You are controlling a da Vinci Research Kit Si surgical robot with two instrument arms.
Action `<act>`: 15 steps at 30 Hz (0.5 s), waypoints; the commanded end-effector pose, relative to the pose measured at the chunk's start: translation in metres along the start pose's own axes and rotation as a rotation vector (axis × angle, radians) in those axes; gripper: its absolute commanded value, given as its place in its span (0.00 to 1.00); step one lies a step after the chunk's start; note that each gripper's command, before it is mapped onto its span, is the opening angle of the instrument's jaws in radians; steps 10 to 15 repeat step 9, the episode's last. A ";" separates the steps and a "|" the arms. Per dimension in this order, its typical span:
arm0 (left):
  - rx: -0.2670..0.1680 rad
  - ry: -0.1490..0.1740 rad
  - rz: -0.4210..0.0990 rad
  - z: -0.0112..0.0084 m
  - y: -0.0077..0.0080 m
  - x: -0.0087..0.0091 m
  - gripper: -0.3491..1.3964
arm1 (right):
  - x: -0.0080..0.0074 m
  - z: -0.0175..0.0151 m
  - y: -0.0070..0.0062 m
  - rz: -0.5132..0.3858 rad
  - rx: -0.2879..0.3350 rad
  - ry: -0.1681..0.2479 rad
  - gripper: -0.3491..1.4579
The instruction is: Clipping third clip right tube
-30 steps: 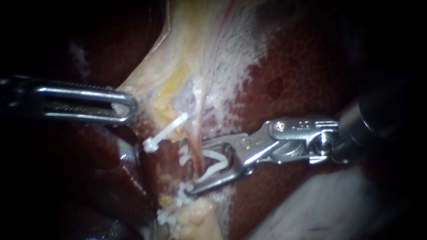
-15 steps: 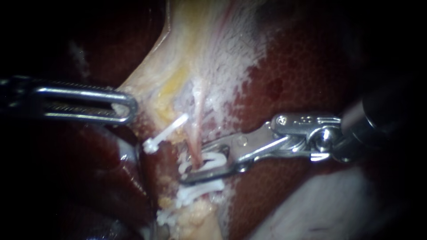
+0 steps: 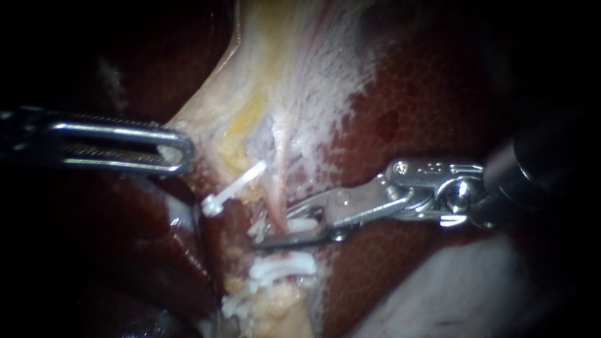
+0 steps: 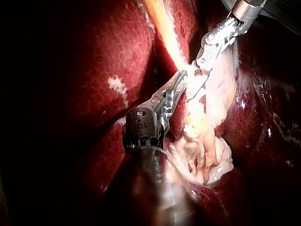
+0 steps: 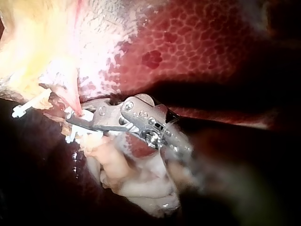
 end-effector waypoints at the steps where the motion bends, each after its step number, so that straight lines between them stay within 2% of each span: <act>1: 0.000 0.000 0.000 0.0000 0.0000 0.0000 0.00 | 0.0000 0.0000 0.0000 -0.001 0.000 0.000 0.05; 15: 0.000 0.000 0.000 0.0001 0.0002 0.0001 0.00 | 0.0000 0.0000 0.0000 -0.001 0.001 -0.001 0.05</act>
